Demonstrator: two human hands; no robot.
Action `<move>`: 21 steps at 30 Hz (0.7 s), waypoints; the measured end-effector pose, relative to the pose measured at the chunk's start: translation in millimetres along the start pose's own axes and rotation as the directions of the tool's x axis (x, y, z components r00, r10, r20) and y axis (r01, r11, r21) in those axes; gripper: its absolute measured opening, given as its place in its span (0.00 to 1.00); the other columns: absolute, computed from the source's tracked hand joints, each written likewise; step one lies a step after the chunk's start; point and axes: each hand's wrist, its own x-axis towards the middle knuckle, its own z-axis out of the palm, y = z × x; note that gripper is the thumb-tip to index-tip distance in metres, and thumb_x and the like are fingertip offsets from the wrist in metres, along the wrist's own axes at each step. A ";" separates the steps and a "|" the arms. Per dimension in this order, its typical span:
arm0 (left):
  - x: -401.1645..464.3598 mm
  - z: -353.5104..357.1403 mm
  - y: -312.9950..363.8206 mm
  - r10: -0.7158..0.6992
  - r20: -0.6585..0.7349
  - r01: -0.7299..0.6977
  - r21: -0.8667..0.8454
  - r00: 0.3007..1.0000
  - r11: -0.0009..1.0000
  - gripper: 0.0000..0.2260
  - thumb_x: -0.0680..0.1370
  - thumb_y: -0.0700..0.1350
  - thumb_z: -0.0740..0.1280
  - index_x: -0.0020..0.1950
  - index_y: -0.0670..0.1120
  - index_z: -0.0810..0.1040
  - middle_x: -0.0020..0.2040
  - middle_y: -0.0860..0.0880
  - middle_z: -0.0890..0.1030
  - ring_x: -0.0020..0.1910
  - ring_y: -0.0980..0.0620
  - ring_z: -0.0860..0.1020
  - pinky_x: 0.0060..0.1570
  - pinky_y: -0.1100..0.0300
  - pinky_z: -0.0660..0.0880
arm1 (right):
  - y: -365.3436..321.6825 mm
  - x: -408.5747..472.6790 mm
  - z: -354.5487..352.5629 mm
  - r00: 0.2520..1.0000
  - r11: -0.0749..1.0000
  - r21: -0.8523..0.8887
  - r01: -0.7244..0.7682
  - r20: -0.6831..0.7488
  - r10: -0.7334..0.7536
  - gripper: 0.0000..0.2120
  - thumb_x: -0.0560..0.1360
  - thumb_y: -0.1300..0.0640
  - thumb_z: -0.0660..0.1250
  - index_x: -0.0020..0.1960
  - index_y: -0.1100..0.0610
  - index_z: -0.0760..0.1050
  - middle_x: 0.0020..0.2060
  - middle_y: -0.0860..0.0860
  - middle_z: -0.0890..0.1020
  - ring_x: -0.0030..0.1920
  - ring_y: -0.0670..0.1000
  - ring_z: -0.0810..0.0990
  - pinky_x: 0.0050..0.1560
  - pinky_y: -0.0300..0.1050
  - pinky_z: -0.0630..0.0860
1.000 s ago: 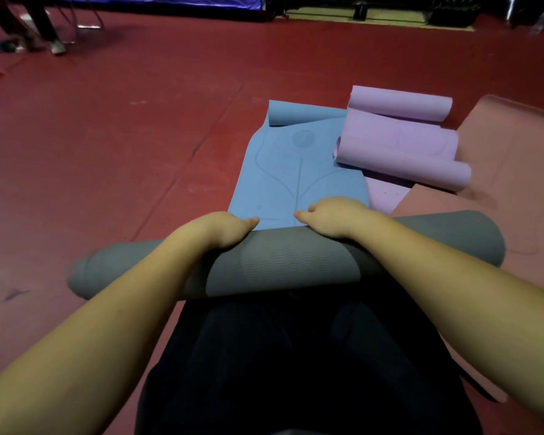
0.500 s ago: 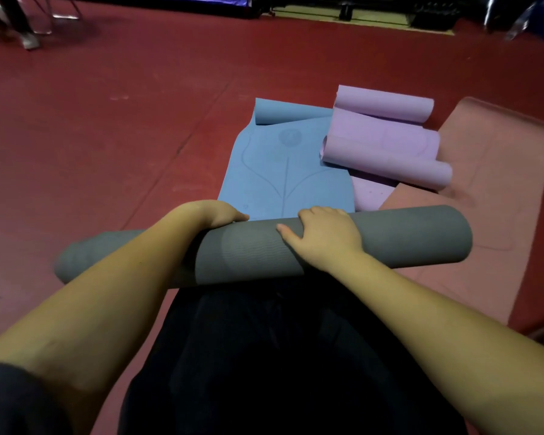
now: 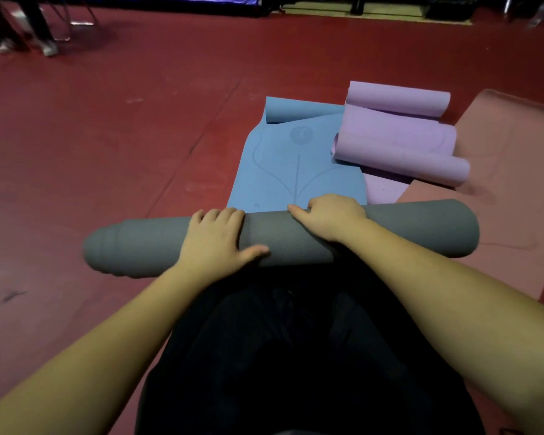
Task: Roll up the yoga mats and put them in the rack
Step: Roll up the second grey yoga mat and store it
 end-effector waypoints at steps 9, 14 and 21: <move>-15.5 10.6 2.2 0.052 0.132 -0.085 0.259 0.990 0.962 0.54 0.57 0.65 0.78 0.75 0.46 0.58 0.68 0.37 0.71 0.65 0.34 0.70 0.63 0.33 0.66 | -3.7 9.9 -8.3 0.993 0.999 0.036 -0.034 0.113 0.029 0.37 0.77 0.30 0.45 0.62 0.56 0.78 0.62 0.57 0.79 0.61 0.59 0.76 0.56 0.50 0.70; -4.9 -4.6 7.5 0.075 0.170 -0.119 0.265 0.983 0.957 0.48 0.65 0.66 0.72 0.76 0.48 0.54 0.70 0.41 0.66 0.65 0.39 0.67 0.65 0.38 0.64 | -1.7 8.0 -19.7 0.985 0.997 0.053 -0.064 0.161 0.055 0.39 0.77 0.30 0.45 0.67 0.58 0.75 0.68 0.58 0.75 0.65 0.60 0.73 0.64 0.53 0.70; -15.9 -38.6 12.4 0.125 0.162 -0.157 0.207 0.979 0.966 0.48 0.62 0.69 0.70 0.75 0.49 0.59 0.65 0.45 0.72 0.59 0.41 0.72 0.57 0.44 0.69 | 0.5 -2.8 -41.8 0.964 0.994 0.098 -0.036 0.265 0.009 0.36 0.79 0.33 0.48 0.72 0.58 0.70 0.73 0.58 0.69 0.71 0.58 0.68 0.71 0.51 0.63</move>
